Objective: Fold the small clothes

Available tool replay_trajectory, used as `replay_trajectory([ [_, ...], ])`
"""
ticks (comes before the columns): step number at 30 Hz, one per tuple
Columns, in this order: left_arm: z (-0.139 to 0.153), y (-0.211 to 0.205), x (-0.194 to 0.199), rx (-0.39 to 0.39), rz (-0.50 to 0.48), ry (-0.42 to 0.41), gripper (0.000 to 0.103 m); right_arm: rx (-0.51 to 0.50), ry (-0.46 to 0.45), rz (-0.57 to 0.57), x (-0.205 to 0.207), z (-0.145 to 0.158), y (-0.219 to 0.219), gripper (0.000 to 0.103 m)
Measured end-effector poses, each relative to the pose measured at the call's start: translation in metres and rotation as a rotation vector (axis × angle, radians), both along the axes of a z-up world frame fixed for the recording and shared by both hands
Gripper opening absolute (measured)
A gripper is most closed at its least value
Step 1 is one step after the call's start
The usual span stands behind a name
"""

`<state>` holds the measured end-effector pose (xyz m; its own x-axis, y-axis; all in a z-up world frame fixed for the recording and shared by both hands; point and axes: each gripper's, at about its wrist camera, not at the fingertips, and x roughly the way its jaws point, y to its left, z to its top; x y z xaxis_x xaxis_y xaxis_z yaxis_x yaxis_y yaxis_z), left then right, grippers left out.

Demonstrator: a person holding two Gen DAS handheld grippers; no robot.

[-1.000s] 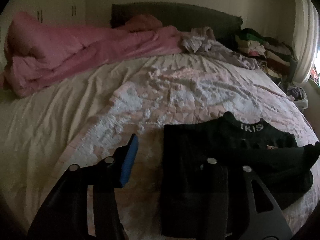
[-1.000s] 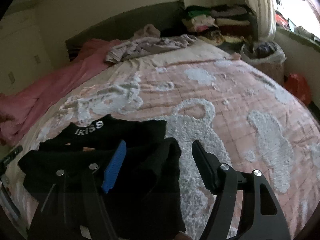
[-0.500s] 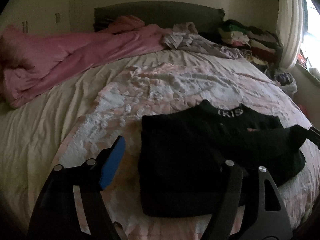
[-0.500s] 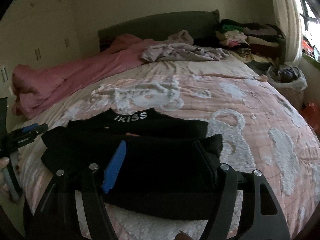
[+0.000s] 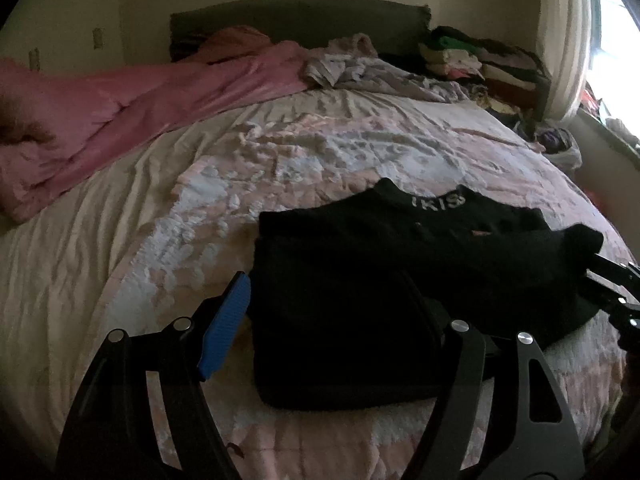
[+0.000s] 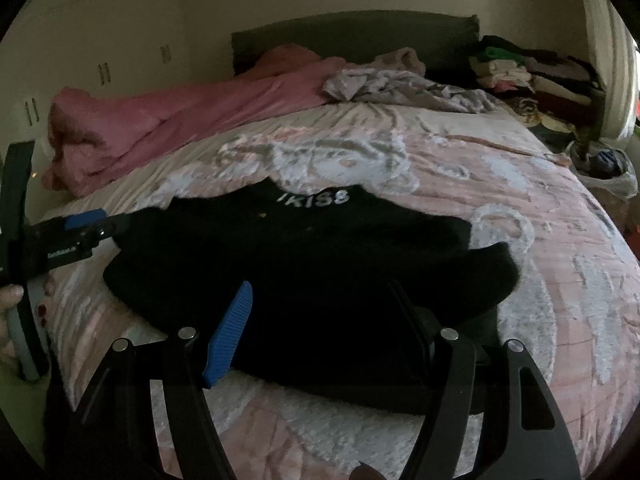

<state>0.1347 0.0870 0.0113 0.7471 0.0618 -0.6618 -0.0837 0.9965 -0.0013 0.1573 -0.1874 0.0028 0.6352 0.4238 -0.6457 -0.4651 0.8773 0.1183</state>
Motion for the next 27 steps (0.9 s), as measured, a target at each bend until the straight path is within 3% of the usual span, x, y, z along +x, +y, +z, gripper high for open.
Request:
replay_trajectory([
  [6, -0.011, -0.020, -0.007, 0.001, -0.075, 0.035, 0.065, -0.025, 0.070, 0.054, -0.003, -0.018, 0.010, 0.058],
  [9, -0.022, -0.033, -0.008, -0.001, -0.114, 0.060, 0.054, -0.043, 0.088, 0.069, -0.002, -0.026, 0.015, 0.048],
  [18, -0.053, -0.049, 0.005, 0.084, -0.123, 0.114, 0.052, -0.116, 0.105, 0.019, 0.017, -0.047, 0.015, 0.043],
  [27, -0.052, -0.046, 0.027, 0.106, -0.108, 0.092, 0.052, -0.117, 0.081, 0.025, 0.044, -0.045, 0.019, 0.043],
])
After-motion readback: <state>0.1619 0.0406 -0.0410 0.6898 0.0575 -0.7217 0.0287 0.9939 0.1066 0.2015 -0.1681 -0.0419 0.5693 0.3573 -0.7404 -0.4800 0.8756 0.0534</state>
